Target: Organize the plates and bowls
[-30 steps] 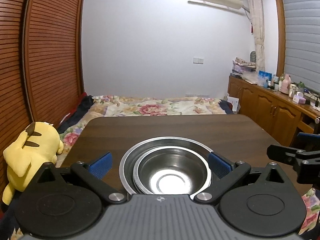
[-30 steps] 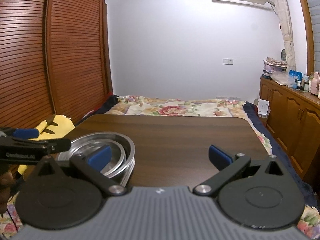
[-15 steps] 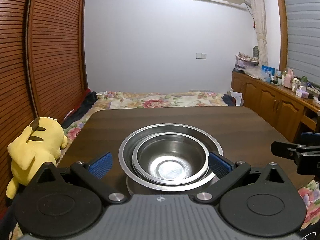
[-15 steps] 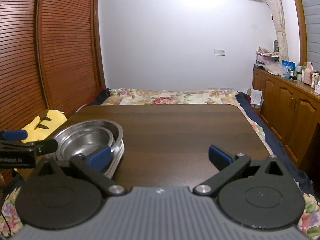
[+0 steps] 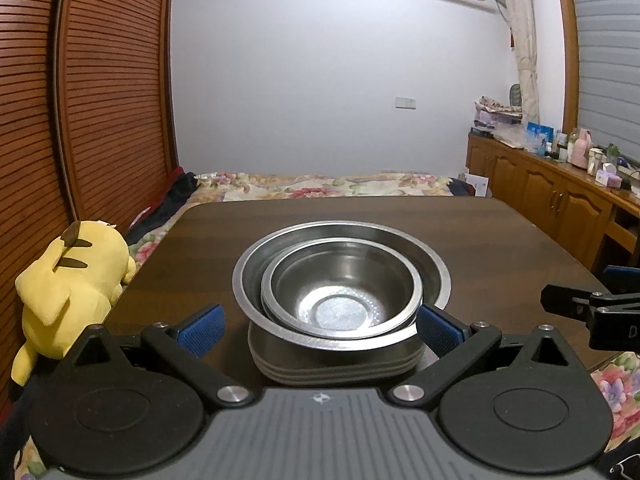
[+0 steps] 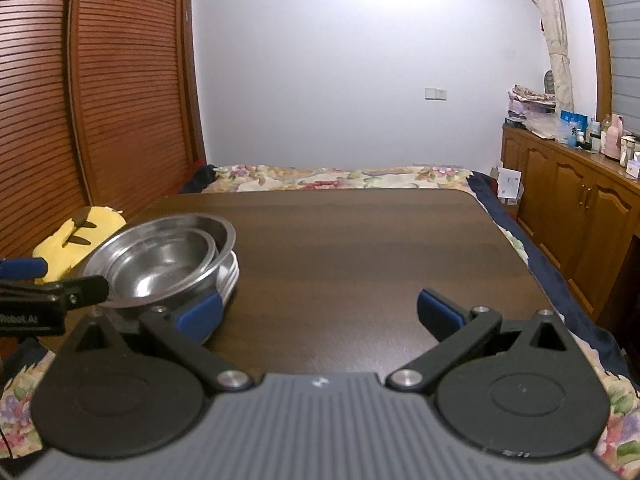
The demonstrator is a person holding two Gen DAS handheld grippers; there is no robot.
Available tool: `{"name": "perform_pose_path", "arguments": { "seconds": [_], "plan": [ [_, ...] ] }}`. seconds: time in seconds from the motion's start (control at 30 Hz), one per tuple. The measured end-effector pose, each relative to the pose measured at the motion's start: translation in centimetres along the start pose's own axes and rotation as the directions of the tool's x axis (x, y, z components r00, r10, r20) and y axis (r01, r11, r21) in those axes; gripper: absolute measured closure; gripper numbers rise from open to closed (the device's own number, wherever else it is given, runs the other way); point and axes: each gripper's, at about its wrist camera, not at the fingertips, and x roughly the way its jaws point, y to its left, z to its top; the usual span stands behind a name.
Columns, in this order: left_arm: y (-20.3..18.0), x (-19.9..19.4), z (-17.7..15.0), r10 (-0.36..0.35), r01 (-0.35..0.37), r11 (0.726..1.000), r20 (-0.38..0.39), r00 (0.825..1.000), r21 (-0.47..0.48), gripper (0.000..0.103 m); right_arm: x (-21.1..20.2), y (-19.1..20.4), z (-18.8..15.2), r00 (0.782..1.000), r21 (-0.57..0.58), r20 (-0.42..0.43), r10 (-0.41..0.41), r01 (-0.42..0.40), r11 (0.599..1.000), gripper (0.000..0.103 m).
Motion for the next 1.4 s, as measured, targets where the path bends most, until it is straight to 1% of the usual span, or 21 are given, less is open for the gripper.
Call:
{"name": "perform_pose_path", "arguments": {
  "seconds": [0.4, 1.4],
  "plan": [
    [0.0, 0.4, -1.1, 0.001, -0.001, 1.0, -0.027, 1.0, -0.007, 0.0, 0.3, -0.2, -1.0, 1.0, 0.004, -0.024, -0.007, 0.007, 1.0, 0.0],
    [0.0, 0.4, -1.1, 0.004, -0.004, 1.0, -0.022, 1.0, -0.005, 0.0, 0.4, -1.0, -0.9, 1.0, 0.021, -0.02, -0.012, 0.012, 1.0, 0.0]
  ]
}}
